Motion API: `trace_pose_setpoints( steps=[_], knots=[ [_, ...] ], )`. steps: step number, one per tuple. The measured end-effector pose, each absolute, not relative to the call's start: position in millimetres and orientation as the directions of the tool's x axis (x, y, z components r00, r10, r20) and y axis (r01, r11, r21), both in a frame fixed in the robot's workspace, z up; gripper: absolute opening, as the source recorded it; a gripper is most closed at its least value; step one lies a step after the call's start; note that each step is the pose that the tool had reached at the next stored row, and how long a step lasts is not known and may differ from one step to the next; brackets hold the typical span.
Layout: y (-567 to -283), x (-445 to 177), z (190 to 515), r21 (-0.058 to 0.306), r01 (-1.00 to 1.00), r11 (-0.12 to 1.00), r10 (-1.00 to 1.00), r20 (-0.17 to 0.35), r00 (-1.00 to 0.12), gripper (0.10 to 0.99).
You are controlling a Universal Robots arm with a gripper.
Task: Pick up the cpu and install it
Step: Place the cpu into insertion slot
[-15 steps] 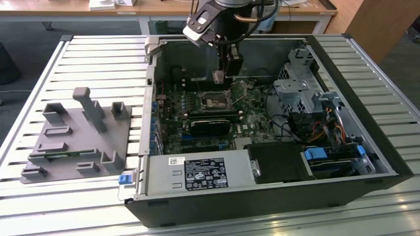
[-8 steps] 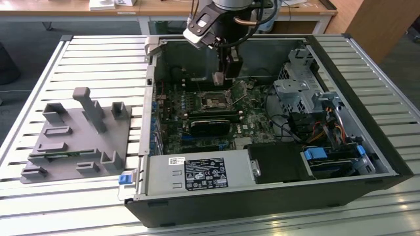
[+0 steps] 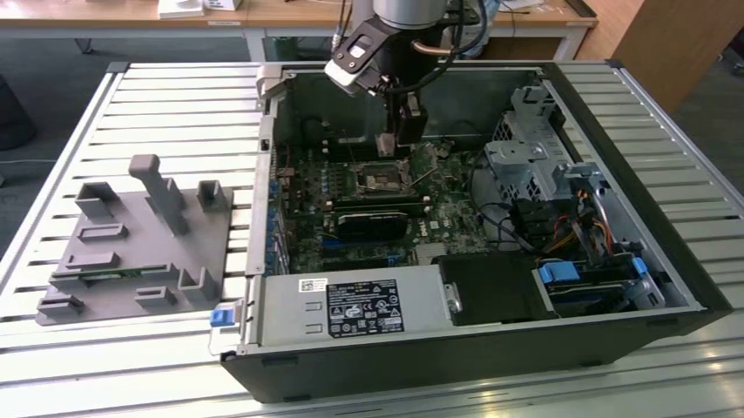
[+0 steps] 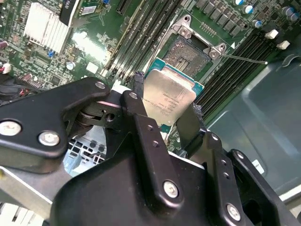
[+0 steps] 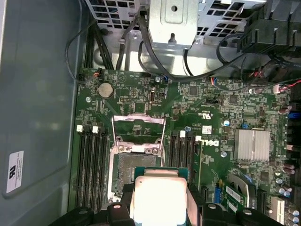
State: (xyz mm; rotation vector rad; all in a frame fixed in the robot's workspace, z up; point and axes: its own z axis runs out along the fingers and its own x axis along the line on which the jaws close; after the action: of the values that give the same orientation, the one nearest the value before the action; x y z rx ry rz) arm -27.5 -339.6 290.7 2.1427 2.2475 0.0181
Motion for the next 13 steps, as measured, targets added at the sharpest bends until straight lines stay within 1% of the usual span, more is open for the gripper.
trace_pose_setpoints(
  steps=[13],
  knots=[
    [-334, -34, 267, 0.035, 0.999, 0.036, 0.999, -0.012, -0.036, 0.529]
  ],
)
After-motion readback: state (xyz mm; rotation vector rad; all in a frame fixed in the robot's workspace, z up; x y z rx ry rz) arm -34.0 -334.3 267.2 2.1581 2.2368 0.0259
